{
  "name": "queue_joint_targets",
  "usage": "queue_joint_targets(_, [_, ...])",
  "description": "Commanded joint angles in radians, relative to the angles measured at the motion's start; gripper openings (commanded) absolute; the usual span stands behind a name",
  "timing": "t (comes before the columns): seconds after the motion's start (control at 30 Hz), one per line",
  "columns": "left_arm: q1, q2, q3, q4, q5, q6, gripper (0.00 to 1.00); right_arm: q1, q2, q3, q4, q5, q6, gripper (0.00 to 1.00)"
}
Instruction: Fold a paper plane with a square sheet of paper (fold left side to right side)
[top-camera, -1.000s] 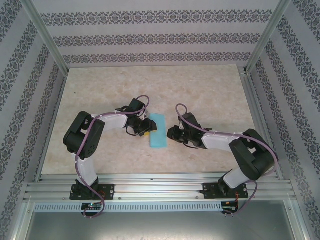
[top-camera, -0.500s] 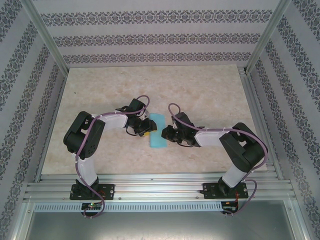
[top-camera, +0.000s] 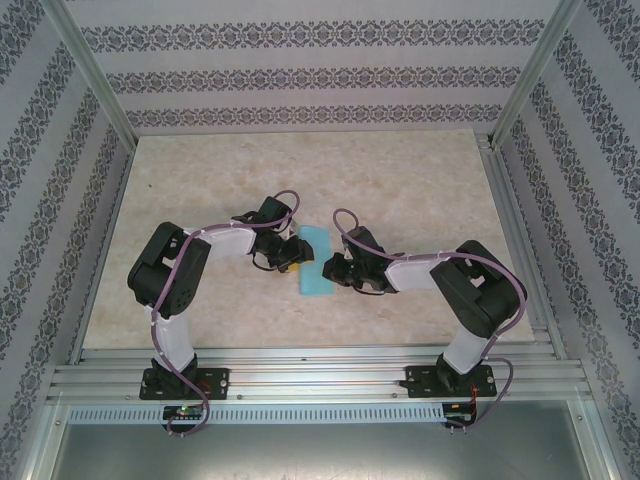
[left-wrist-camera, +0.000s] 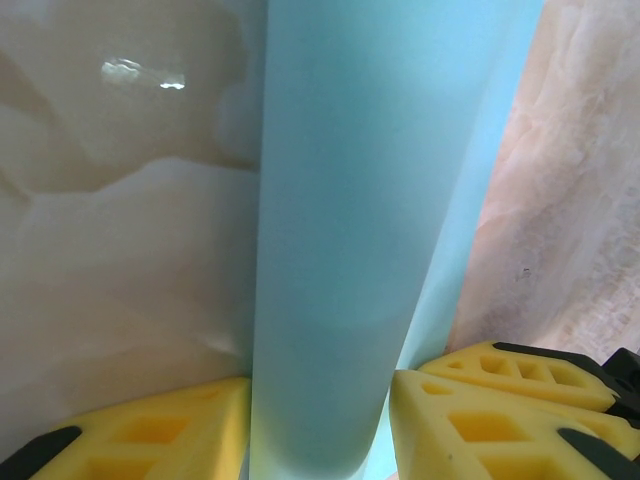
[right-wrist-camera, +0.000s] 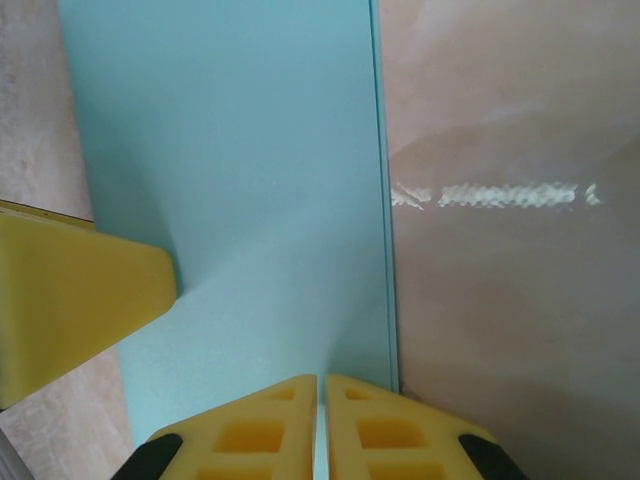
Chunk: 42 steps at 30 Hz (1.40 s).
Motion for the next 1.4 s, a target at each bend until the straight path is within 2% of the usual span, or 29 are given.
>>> queue_joint_targets(0.0, [-0.042, 0.096, -0.019, 0.019, -0.098, 0.015, 0.43, 0.010, 0.020, 0.021, -0.023, 0.014, -0.007, 0.11])
queue_joint_targets(0.17, [-0.027, 0.033, 0.006, -0.046, -0.127, 0.057, 0.48, 0.010, 0.020, 0.009, -0.054, 0.024, -0.015, 0.11])
queue_joint_targets(0.5, [0.067, -0.154, 0.053, -0.182, -0.161, 0.139, 0.54, 0.010, 0.018, 0.001, -0.085, 0.038, -0.030, 0.11])
queue_joint_targets(0.57, [0.066, -0.171, 0.045, -0.153, -0.131, 0.133, 0.48, 0.010, 0.020, 0.001, -0.085, 0.038, -0.030, 0.11])
queue_joint_targets(0.7, [0.050, -0.168, 0.006, -0.001, 0.023, 0.097, 0.30, 0.009, 0.018, 0.004, -0.092, 0.040, -0.033, 0.11])
queue_joint_targets(0.83, [0.019, -0.110, 0.013, 0.082, 0.103, 0.072, 0.25, 0.010, 0.019, 0.006, -0.093, 0.040, -0.035, 0.11])
queue_joint_targets(1.1, [0.004, -0.019, 0.016, 0.111, 0.103, 0.066, 0.22, 0.010, 0.021, 0.010, -0.098, 0.039, -0.036, 0.11])
queue_joint_targets(1.37, [0.004, 0.013, 0.025, 0.030, 0.023, 0.122, 0.21, 0.010, 0.017, 0.009, -0.109, 0.046, -0.041, 0.11])
